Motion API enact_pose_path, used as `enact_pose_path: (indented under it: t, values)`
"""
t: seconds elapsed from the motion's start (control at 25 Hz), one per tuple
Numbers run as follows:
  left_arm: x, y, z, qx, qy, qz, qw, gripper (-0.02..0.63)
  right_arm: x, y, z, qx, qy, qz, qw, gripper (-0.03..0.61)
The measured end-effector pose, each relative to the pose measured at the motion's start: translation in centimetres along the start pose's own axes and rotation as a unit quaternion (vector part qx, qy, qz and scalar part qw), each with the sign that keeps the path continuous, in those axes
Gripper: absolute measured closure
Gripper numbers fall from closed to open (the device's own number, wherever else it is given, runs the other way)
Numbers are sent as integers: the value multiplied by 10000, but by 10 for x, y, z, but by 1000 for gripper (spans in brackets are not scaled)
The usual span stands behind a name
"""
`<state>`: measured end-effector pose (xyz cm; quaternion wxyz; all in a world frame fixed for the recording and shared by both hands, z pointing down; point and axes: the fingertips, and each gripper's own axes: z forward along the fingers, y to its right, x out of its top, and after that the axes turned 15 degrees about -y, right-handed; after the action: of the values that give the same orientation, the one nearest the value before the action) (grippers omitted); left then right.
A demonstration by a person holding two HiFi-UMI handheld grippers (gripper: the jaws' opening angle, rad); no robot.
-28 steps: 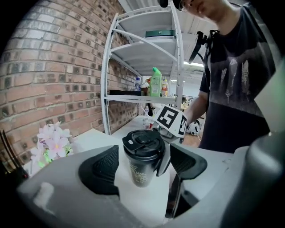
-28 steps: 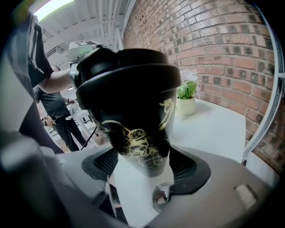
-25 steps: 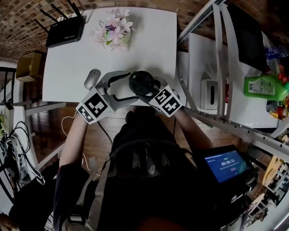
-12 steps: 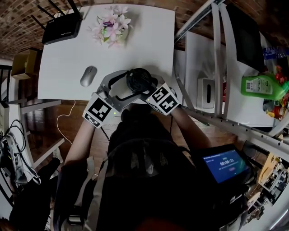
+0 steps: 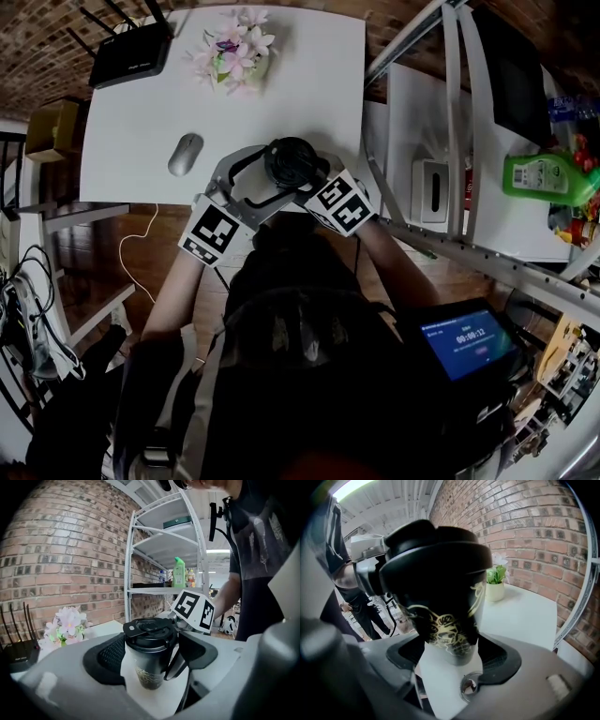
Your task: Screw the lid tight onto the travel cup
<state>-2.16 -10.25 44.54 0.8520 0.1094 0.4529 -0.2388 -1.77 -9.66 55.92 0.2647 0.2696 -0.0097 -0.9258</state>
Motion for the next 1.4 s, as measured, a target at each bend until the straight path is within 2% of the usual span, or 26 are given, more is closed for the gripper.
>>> enact_pose_path:
  t: [0.16,0.28,0.64,0.84,1.16,1.4]
  values:
    - [1,-6,-16,-265,4,106,9996,242,0,0,0,10,31,11,10000,221]
    - [-6,-11,-21,-385,-263,328,9984,241,0,0,0,11,44,25,10000,221]
    - [-3,-6,-3,-477,-427,843,9944,242,0,0,0,-7,31,46,10000,222]
    - [-4,-1,4,-365,-327,808,9955,255,0,0,1,-28,42,35,10000,224]
    - [-4,1,4,-8,-206,486,9986,259,-2,1,0,-92,71,58,9999,225]
    - [-8,-6,-4,382,-83,27,9992,258,9,-7,4,-24,147,99,9998,225]
